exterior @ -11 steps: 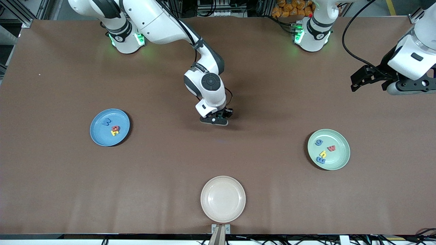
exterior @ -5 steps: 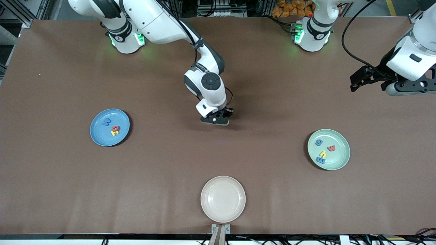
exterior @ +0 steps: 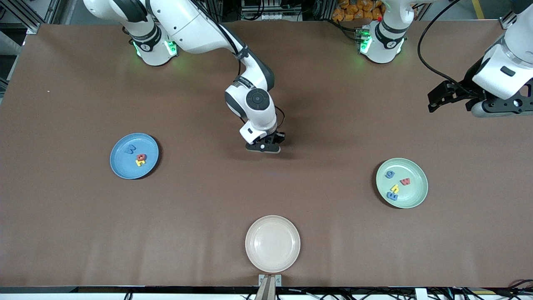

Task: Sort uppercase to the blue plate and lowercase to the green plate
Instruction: 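Carry the R with the right gripper to the blue plate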

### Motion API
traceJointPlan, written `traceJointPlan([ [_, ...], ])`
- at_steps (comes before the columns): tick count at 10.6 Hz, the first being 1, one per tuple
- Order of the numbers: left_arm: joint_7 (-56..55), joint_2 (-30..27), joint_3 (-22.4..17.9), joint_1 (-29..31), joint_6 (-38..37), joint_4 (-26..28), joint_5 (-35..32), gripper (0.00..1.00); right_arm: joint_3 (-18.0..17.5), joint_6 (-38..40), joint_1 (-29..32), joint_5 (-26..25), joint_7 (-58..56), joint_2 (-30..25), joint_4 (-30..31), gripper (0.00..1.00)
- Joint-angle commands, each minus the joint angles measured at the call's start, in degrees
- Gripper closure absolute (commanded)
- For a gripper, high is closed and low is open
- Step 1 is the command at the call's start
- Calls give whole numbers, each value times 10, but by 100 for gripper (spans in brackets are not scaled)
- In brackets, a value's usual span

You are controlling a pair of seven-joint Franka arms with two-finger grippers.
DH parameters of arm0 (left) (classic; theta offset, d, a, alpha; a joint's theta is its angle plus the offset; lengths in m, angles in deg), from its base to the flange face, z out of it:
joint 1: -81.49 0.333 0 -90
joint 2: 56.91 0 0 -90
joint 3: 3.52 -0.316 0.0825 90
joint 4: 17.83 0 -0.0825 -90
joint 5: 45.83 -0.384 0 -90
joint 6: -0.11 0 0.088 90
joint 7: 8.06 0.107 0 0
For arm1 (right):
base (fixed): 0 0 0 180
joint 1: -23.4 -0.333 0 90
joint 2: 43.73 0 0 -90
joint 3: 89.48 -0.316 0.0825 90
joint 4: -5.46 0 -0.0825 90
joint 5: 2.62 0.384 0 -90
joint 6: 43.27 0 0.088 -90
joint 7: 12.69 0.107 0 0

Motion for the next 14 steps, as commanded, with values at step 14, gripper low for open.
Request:
traceJointPlan([
  [14, 13, -9, 0, 5, 8, 12, 11, 0, 13, 301, 241, 37, -444, -104, -1, 69],
])
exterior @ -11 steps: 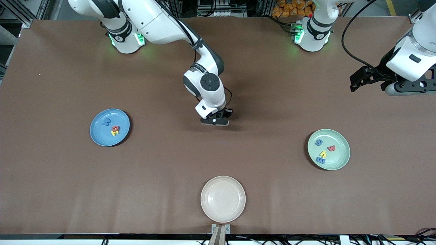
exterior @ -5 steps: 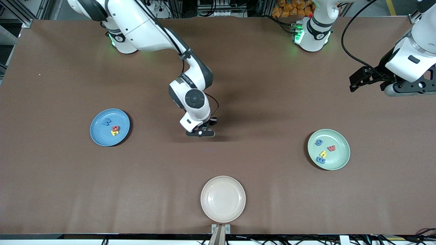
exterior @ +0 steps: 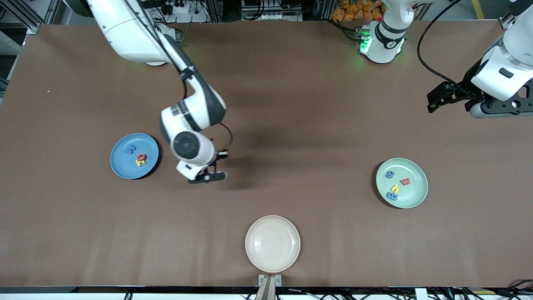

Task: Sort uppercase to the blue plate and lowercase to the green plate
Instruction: 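Carry the R with the right gripper to the blue plate, then lower the R onto the blue plate and open the right gripper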

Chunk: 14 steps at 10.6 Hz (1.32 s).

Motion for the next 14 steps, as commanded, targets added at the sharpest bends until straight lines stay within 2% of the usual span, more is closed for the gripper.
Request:
traceJointPlan([
  [1, 13, -10, 0, 5, 6, 7, 11, 0, 11, 44, 48, 8, -103, -21, 17, 70],
  [4, 13, -10, 0, 5, 10, 8, 11, 0, 73, 88, 75, 8, -246, -29, 32, 69],
  [7, 13, -10, 0, 5, 11, 8, 11, 0, 134, 82, 81, 8, -370, -30, 46, 69],
  [10, 13, -11, 0, 11, 11, 8, 13, 0, 138, 30, 106, 11, -437, -25, 91, 67],
  [14, 13, -10, 0, 11, 11, 8, 13, 0, 139, 19, 124, 28, -463, -24, 130, 67],
])
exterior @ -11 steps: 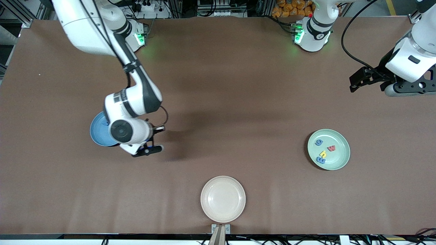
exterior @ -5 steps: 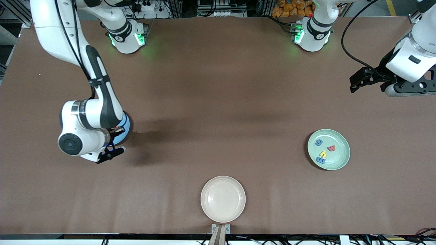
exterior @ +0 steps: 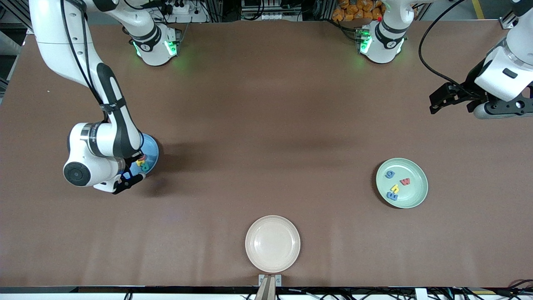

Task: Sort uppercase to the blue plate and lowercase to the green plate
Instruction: 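Lower the R onto the blue plate and open the right gripper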

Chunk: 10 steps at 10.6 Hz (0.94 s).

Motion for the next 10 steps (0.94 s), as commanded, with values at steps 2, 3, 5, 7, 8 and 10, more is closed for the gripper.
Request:
traceJointPlan([
  [2, 13, -9, 1, 6, 7, 8, 13, 0, -4, -3, 6, 18, -12, -17, 21, 58],
  [3, 13, -8, 1, 6, 9, 8, 13, 0, -4, 8, 6, 19, -11, -19, 15, 56],
  [5, 14, -7, 1, 6, 9, 1, 12, 0, -3, 49, 5, 21, -2, -24, -18, 46],
  [7, 14, -6, 1, 6, 9, 0, 11, 0, -5, 70, 7, 21, 44, -50, -32, 32],
  [8, 14, -5, 1, 6, 9, -2, 10, 0, -6, 72, 7, 16, 71, -71, -32, 27],
  [10, 14, 5, 1, 5, 8, -20, 7, 0, -7, 105, 15, 13, 104, -117, -45, 14],
])
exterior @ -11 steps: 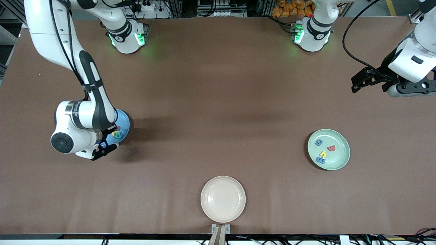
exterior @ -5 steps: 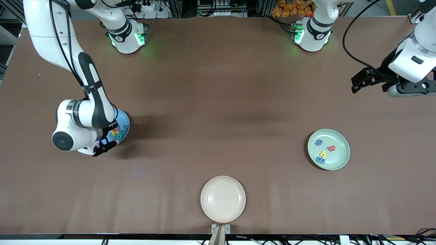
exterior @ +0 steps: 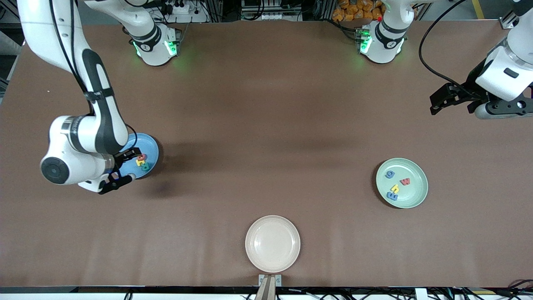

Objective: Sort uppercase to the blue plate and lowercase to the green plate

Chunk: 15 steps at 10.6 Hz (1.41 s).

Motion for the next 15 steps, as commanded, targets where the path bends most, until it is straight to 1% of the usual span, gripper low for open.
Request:
traceJointPlan([
  [1, 14, 7, 0, 5, -1, -24, 7, 0, -8, 52, 18, 0, 59, -71, -14, 9],
  [2, 14, 6, 0, 5, -1, -24, 6, 0, -8, 79, 20, 0, 81, -94, -27, 1],
  [4, 55, 6, -2, 5, -1, -24, 7, 0, -10, 106, 51, 4, 89, -140, -60, 0],
  [6, 57, 6, -5, 5, -2, -24, 7, 0, -18, 179, 74, 4, 91, -146, -132, 0],
  [7, 56, 6, -5, 5, -2, -24, 5, 0, -39, 202, 102, 2, 103, -147, -153, 0],
  [8, 57, 6, -5, 4, -2, -24, -3, 0, -63, 207, 122, -2, 119, -154, -169, 0],
  [10, 53, 6, -5, 4, -2, -24, -4, 0, -91, 207, 126, -26, 182, -186, -171, 0],
  [11, 50, 6, -5, 4, -2, -24, -4, 0, -118, 206, 146, -27, 210, -198, -171, 0],
  [12, 47, 6, -4, 3, -3, -24, -5, 0, -137, 205, 158, -30, 213, -206, -170, 0],
  [15, 47, 6, -3, 4, -3, -24, -5, 0, -141, 204, 160, -33, 214, -217, -166, 0],
])
